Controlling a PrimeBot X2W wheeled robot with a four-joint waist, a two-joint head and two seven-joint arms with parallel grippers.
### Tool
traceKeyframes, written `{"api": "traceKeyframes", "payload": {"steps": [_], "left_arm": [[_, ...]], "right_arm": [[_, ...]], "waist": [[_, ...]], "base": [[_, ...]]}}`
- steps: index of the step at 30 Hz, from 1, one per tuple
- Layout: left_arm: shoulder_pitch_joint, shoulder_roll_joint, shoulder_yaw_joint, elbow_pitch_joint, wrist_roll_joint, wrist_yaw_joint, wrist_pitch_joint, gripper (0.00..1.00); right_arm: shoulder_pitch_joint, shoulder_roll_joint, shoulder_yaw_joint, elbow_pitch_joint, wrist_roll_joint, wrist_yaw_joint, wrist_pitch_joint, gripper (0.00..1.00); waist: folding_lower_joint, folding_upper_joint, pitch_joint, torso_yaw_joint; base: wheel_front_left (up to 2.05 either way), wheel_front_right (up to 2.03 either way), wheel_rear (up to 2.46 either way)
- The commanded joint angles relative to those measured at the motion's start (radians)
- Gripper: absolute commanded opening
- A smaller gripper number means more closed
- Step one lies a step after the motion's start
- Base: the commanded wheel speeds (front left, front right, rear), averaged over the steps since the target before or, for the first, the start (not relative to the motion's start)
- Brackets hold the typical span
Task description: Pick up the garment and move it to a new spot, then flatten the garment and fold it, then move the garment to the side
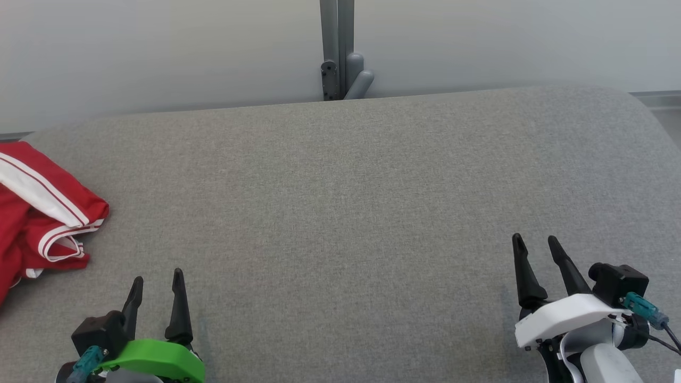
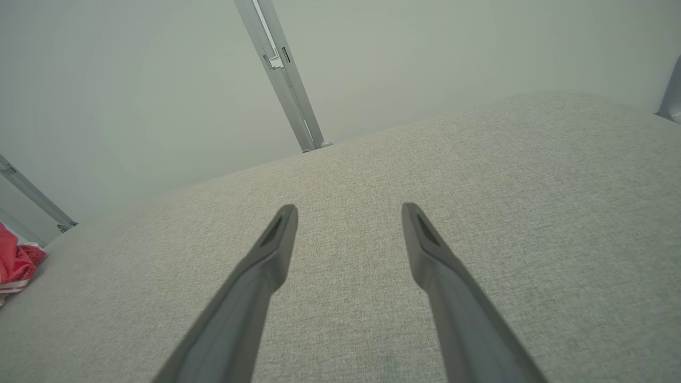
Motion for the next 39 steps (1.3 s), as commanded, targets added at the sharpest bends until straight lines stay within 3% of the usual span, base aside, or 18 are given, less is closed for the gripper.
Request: {"api": "traceKeyframes", "payload": {"steps": [1,28,33,39], "left_arm": [[0.000,0.007,0.001,-0.005,0.028,-0.001,-0.009,1.00],[0.005,0.008,-0.004,0.015,0.221,0.009,-0.056,1.00],[-0.013,0.008,-0.011,0.031,0.218,0.018,-0.060,1.00],[-0.019,0.008,-0.013,0.041,0.206,0.026,-0.060,1.00]], "right_arm": [[-0.011,0.001,0.001,-0.007,-0.024,0.000,-0.011,1.00],[-0.003,0.006,-0.001,-0.012,-0.238,0.000,-0.062,1.00],[-0.010,-0.001,-0.001,-0.015,-0.251,0.000,-0.066,1.00],[-0.008,-0.003,0.021,-0.006,-0.234,0.000,-0.066,1.00]], "waist": [[0.0000,0.0061,0.003,0.001],[0.0000,0.0077,0.013,-0.001],[0.0000,0.0080,0.026,0.050],[0.0000,0.0080,0.034,0.172]], "base": [[0.00,0.00,0.00],[0.00,0.00,0.00],[0.00,0.00,0.00],[0.00,0.00,0.00]]}}
